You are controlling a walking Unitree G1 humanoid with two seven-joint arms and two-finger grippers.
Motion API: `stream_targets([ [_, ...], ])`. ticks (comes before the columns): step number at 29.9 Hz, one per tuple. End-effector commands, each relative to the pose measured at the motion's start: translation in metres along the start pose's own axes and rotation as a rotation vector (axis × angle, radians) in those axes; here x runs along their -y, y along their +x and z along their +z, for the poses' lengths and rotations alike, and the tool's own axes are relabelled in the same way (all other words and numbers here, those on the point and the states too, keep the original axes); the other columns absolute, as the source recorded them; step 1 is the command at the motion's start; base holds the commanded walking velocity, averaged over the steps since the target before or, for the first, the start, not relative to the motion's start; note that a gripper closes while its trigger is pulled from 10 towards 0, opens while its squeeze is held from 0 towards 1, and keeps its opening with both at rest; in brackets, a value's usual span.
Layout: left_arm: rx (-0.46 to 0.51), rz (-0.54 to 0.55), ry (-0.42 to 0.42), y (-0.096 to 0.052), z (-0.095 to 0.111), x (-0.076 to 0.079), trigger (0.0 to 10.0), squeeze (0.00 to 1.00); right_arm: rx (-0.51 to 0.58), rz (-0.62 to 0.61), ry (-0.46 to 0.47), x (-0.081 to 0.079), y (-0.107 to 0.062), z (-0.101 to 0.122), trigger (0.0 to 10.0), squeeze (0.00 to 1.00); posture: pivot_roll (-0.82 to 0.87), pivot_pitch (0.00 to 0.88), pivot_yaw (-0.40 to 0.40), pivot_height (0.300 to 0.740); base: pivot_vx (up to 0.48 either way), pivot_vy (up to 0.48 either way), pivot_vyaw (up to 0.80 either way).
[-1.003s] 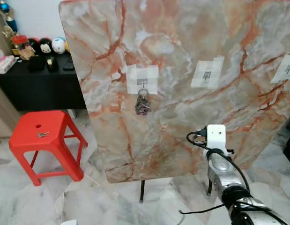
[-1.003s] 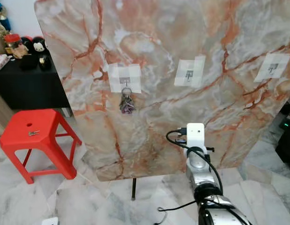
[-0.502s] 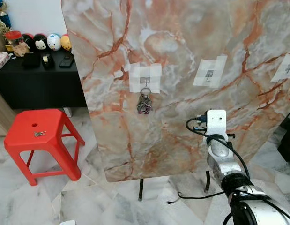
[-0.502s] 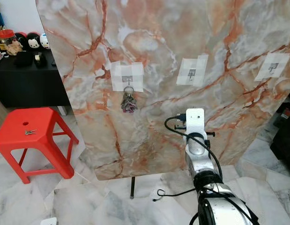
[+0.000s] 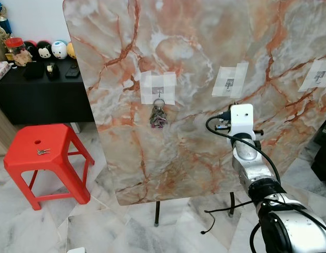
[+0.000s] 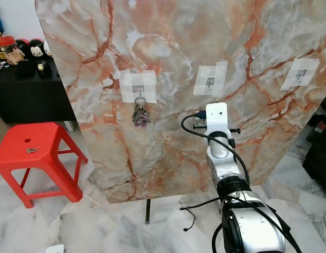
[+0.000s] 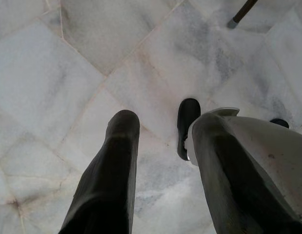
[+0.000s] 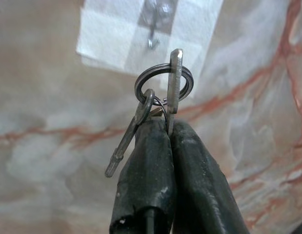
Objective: Hang keys on a hook
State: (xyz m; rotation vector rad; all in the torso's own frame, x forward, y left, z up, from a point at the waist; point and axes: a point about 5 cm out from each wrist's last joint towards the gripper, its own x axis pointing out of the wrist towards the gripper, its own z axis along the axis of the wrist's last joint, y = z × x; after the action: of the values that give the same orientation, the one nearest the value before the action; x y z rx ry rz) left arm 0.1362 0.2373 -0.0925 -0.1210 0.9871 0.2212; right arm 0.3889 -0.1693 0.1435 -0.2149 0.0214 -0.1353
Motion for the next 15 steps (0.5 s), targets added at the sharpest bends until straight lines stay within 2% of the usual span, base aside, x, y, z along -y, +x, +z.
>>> stream_targets([
  [1,-0.004,-0.005,-0.006,-0.001,-0.003,0.001,10.0,0.0,0.05,0.001,-0.007,0.003,0.005,0.014,10.0,0.0,0.14,0.0,-0.031,0.74,0.0,0.0,0.0],
  [7,-0.007,-0.009,-0.005,-0.001,-0.004,0.001,10.0,0.0,0.058,0.034,-0.022,-0.003,0.007,0.02,10.0,0.0,0.14,0.0,-0.032,0.74,0.0,0.0,0.0],
  [15,-0.011,-0.007,-0.002,-0.001,-0.005,0.001,10.0,0.0,0.003,0.017,0.053,-0.005,0.003,0.007,10.0,0.0,0.14,0.0,-0.034,0.74,0.0,0.0,0.0],
])
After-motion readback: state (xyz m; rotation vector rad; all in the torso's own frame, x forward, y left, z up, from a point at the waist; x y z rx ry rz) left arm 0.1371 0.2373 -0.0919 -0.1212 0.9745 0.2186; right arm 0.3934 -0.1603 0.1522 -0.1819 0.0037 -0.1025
